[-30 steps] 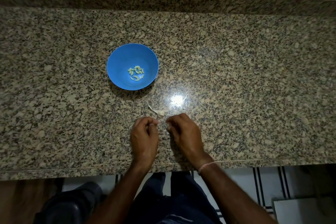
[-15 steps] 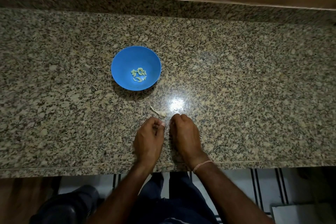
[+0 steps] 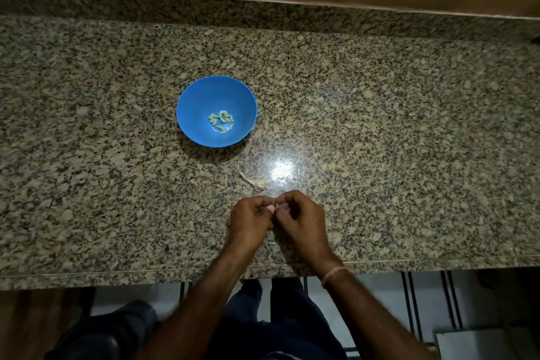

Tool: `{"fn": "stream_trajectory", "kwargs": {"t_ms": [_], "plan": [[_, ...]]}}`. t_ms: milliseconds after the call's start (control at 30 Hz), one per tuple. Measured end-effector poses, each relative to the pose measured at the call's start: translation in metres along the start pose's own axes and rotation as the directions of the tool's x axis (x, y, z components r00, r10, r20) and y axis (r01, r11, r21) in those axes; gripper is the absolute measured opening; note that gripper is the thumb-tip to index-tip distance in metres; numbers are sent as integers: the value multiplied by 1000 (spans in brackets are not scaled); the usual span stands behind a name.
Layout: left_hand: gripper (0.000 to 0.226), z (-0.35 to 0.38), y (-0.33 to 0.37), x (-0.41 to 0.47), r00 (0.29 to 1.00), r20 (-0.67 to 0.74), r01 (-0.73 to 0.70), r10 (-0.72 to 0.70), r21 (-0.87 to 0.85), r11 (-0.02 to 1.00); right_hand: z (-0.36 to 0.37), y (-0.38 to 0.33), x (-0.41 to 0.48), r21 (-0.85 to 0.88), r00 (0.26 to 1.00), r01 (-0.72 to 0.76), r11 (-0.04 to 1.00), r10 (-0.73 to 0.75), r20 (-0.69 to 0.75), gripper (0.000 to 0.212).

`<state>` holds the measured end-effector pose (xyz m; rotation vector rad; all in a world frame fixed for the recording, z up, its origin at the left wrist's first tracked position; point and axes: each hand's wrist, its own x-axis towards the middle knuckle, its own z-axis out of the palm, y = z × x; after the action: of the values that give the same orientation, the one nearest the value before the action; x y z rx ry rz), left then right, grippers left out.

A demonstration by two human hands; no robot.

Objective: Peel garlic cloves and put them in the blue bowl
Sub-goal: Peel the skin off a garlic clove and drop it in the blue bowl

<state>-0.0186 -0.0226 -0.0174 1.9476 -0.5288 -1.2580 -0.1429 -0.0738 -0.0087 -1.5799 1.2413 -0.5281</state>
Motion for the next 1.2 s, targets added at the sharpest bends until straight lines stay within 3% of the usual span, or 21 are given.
{"fn": "stream_trajectory", "kwargs": {"t_ms": [267,667,833,1200], "plan": [[9,-11,4,-1,984,137,157,-118,-328,932,-12,4,4,230,996,-12,973,-10,94,14],[24,-10,11,-3,989,115,123,-94,-276,953,-16,-2,9,236,990,37,971,-68,127,5],[30,-6,17,-15,999,34,-28,33,-134,991,-9,-4,7,283,996,-5,959,-20,85,3],[34,-3,24,-22,982,-33,-185,188,84,979,-6,-7,2,316,998,-7,949,-16,68,8]]}}
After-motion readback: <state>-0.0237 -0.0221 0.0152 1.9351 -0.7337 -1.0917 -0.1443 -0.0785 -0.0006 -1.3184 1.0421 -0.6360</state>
